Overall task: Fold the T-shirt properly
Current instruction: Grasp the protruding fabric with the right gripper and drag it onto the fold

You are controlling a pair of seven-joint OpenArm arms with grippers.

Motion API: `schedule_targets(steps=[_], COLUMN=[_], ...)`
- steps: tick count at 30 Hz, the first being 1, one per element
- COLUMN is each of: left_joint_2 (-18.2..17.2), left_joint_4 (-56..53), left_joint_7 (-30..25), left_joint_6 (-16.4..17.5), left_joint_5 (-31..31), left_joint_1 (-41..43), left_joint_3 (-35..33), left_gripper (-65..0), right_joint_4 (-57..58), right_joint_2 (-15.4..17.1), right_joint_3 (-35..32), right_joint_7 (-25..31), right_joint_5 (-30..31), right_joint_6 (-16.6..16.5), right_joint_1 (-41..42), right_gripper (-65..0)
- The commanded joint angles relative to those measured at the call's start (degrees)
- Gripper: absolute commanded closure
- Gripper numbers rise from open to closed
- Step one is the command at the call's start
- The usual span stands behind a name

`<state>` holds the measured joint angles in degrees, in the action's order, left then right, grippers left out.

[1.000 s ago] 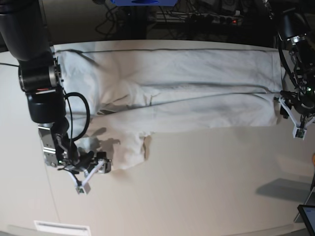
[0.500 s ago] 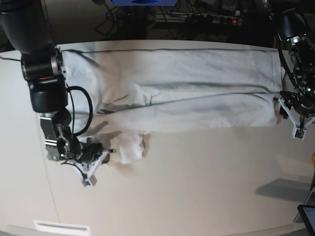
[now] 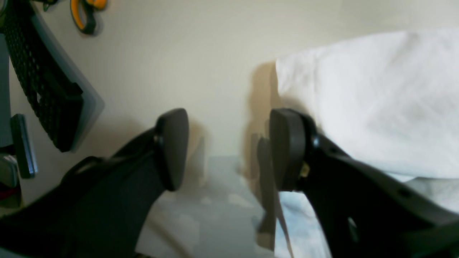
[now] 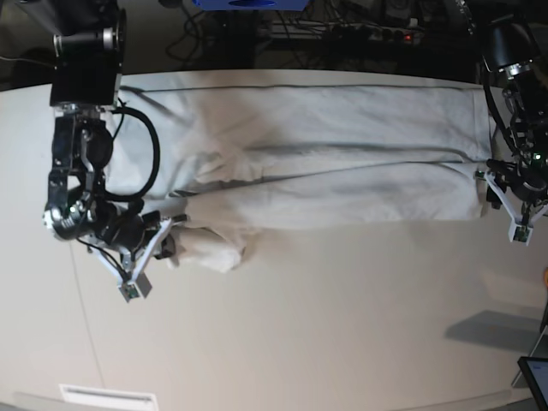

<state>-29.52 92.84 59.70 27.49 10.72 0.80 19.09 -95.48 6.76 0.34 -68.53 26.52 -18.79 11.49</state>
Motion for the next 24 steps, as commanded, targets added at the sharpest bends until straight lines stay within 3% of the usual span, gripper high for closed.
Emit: schedule_targets(steps=[1,7,15,19,24], left_joint_2=[-1.3,-1.2,-1.2,-1.2,-1.2], left_joint_4=[0.8,0.7,0.7,0.7,0.7], left_joint_7=[-0.8,-0.8,-0.8,-0.8,-0.8], left_joint_6=[-0.2,-0.2,-0.2,-0.2,-0.2], left_joint_5=[-0.2,-0.2,0.0,0.0,0.0], left_joint_1=[-0.8,-2.6,-3.0,-3.0,-3.0], left_joint_3=[0.4,0.2,0.3,0.3,0.3], left_gripper=[-35.1,-35.1,-35.1,-35.1,-35.1], right_joint_4=[-3.3,-14.7,-17.3,-18.1,-18.3], right_joint_2=[0.0,-1.7,-2.7,-2.1,2.2], right_joint_3=[0.3,1.7,2.3,2.4,2.5], right_joint_7=[0.4,-3.1,-2.7,-2.7,-2.6], right_joint_5=[1.0,1.0,1.8,8.7,19.9], right_joint_6=[-0.2,-0.2,-0.6,-0.6,-0.3], right_joint_1=[0.3,-8.4,-17.8,-21.1,-24.3], right_gripper=[0.0,0.0,0.0,0.0,0.0])
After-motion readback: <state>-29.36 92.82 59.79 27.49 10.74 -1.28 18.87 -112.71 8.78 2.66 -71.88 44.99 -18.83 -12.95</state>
